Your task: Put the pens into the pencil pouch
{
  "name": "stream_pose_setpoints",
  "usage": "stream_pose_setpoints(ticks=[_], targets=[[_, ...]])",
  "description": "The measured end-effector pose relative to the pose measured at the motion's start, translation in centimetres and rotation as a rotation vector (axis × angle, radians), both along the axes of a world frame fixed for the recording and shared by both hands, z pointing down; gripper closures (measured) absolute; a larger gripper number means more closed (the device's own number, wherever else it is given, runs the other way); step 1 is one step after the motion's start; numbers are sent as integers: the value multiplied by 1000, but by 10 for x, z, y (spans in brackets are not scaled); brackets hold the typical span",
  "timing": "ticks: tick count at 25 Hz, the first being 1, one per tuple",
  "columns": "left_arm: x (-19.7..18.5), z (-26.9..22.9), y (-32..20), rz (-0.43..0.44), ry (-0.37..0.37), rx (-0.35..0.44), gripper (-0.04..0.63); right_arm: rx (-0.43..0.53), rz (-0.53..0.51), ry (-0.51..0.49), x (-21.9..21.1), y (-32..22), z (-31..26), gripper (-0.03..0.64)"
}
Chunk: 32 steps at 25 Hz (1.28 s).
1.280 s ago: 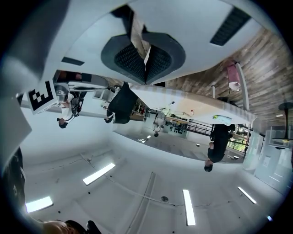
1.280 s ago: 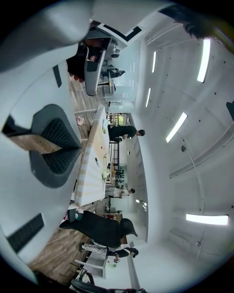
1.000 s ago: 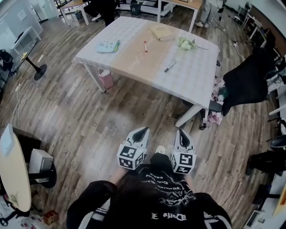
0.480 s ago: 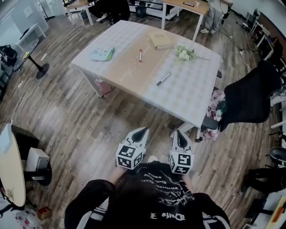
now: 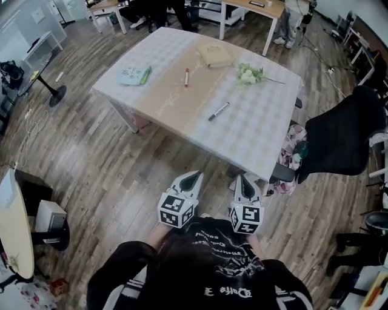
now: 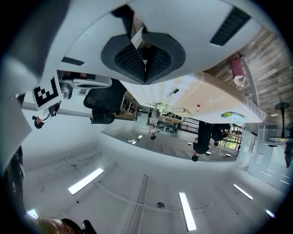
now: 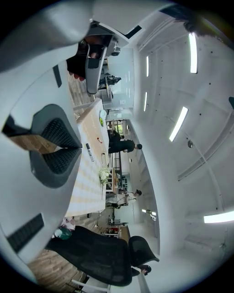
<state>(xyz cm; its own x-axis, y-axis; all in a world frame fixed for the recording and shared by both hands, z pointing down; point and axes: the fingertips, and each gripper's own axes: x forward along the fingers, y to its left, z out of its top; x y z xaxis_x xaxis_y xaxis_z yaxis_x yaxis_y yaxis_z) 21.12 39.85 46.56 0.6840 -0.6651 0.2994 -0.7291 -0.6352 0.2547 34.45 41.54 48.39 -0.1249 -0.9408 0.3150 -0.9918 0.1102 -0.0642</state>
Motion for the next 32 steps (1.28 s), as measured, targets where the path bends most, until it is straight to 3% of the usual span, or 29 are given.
stream_pose_setpoints(ticks=[6,12,20,25,32], targets=[[2,1,-43,23,8,2,575,-4,7,-4,-5,-40,1,607],[-12,4,-120,48,1,13,575,-15,36,-3,-18,-108,4,607],[-14,3,-239,157,-10,18,575,-24,113,-19,-32,-206,6,607],[-19,-1,-291,270,-63,57,575,-27,140,-37,-54,-261,3,607],[-43,5,-356,312,-43,22,575,-52,172,-66,-84,-316,10,607]])
